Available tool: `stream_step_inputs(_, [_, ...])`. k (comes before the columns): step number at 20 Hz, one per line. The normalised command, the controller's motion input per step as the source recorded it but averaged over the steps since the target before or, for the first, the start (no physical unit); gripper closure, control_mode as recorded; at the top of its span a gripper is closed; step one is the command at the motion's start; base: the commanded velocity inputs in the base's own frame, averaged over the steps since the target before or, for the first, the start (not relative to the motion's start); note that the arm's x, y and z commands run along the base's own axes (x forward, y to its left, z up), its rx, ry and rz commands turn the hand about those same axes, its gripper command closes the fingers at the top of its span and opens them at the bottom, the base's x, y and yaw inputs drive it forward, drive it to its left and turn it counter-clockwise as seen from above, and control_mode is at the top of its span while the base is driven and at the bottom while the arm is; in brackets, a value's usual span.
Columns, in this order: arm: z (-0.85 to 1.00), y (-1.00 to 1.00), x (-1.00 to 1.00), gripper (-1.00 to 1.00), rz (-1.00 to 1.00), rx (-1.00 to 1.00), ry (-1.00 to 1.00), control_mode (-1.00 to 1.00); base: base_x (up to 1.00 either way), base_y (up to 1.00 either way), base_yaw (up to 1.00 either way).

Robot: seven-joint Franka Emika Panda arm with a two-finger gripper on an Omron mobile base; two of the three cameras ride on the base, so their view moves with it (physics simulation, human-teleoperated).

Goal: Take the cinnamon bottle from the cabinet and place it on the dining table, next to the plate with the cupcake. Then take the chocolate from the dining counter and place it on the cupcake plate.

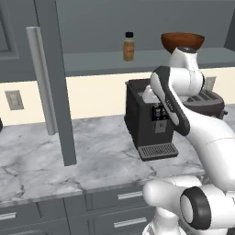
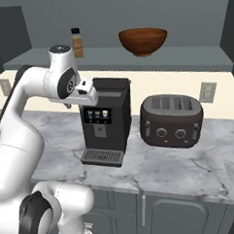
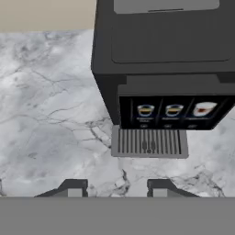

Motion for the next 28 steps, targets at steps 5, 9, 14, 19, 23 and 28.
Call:
stream_step_inputs(5, [0.19,0.04,0.0,-1.0,0.0,-0.06,-0.07,-1.0,0.0,0.0,0.0])
stream_step_inputs(9, [0.96,0.11,0.0,-1.0,0.0,-0.14,-0.49,-1.0,0.0,0.0,0.0])
stream_step_inputs(14, [0.91,0.1,0.02,-1.0,-0.01,-0.14,-0.4,-1.0,0.0,0.0,0.0])
stream_step_inputs(19, [0.6,0.28,0.4,-1.0,-0.09,-0.02,-0.08,-1.0,0.0,0.0,0.0])
stream_step_inputs(23, [0.33,0.81,0.84,-1.0,-0.02,0.02,0.0,-1.0,0.0,0.0,0.0])
stream_step_inputs(28, [0.23,0.17,0.86,-1.0,0.06,0.07,-0.04,-1.0,0.0,0.0,0.0])
